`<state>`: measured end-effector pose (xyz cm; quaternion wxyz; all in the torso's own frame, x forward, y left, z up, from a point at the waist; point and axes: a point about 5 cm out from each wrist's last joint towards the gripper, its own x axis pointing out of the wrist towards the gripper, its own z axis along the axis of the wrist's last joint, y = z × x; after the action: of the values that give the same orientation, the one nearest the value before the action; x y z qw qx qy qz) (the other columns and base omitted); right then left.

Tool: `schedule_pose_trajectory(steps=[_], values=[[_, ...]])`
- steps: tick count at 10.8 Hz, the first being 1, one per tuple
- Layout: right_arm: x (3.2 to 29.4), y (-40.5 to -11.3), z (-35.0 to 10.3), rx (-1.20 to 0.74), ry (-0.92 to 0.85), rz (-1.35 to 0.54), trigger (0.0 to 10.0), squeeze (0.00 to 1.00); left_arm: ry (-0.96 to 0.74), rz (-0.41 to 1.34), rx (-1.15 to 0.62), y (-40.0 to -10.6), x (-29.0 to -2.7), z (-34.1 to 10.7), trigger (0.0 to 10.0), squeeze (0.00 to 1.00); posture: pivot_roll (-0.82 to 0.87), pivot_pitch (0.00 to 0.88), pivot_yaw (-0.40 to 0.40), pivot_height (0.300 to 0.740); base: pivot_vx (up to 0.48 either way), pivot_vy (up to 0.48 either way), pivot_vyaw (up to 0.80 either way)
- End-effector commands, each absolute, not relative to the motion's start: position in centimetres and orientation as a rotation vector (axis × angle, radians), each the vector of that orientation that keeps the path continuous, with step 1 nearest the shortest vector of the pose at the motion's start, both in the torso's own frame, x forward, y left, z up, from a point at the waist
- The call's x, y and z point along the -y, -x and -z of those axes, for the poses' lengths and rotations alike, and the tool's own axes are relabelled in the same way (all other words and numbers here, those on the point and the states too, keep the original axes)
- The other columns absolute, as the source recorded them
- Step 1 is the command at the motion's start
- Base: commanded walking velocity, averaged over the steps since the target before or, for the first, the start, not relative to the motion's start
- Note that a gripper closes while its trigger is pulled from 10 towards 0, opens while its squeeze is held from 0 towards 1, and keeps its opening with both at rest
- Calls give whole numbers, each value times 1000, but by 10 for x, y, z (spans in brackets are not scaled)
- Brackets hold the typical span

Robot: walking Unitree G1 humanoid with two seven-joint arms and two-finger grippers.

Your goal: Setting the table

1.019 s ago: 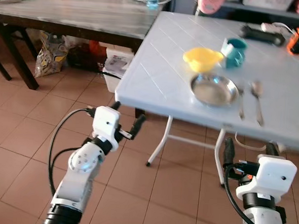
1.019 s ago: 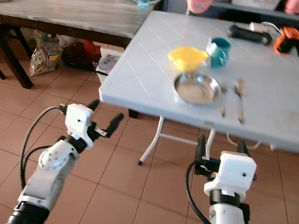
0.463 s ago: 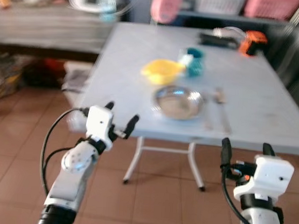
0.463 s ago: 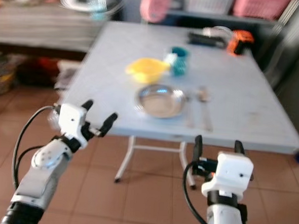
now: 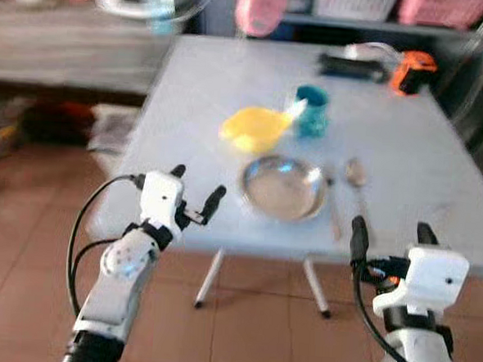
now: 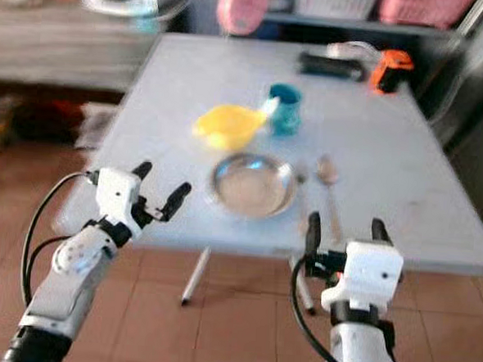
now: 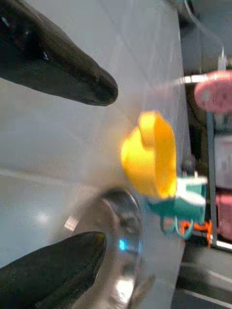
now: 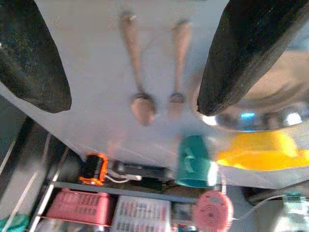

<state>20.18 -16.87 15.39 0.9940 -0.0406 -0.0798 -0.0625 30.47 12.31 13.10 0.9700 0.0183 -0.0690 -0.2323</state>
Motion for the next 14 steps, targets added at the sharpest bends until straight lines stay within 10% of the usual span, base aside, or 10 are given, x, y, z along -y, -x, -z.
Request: schedule_pose_trajectory(steps=[1, 14], values=[[171, -203, -151, 137, 89, 118, 10000, 0, -39, 491, 139, -304, -117, -131, 10000, 0, 62, 119, -4, 740, 345, 0, 0], [164, -242, -150, 41, -37, 109, 10000, 0, -155, 899, 48, -312, -137, -153, 10000, 0, 90, 152, 14, 740, 19, 0, 0]])
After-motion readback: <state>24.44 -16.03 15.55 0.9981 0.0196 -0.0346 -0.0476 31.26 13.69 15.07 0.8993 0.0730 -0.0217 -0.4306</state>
